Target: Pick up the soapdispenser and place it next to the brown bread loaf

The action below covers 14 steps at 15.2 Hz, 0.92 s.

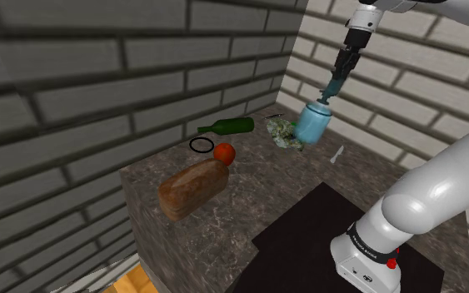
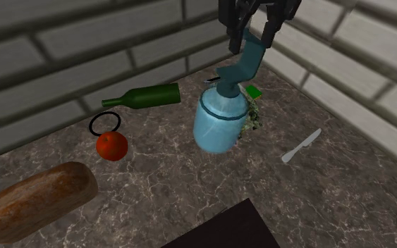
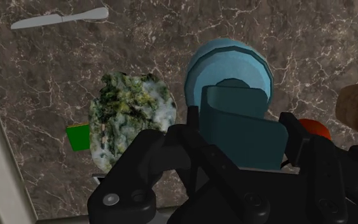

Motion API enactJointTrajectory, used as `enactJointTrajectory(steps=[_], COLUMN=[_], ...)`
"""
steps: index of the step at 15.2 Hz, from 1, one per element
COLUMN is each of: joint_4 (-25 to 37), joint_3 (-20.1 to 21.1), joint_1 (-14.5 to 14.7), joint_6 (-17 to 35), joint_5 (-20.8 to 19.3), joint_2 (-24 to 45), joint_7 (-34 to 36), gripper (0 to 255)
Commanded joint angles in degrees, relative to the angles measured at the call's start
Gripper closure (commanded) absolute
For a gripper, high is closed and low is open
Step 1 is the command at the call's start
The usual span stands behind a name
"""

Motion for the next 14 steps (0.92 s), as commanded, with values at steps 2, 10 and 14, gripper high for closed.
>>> enactJointTrajectory(steps=[2,10,14], joint_4=[3.6,8.2,-4.6], joint_3=[-0.1,0.1,2.4], joint_1=[0.1,0.3,1.1], joint_6=[-2.5,-6.4,2.6], joint_5=[0.5,0.8,-0.6], joint_2=[1.2,1.9,-3.5], joint_7=[-0.2,0.2,4.7], gripper=[255,0,0])
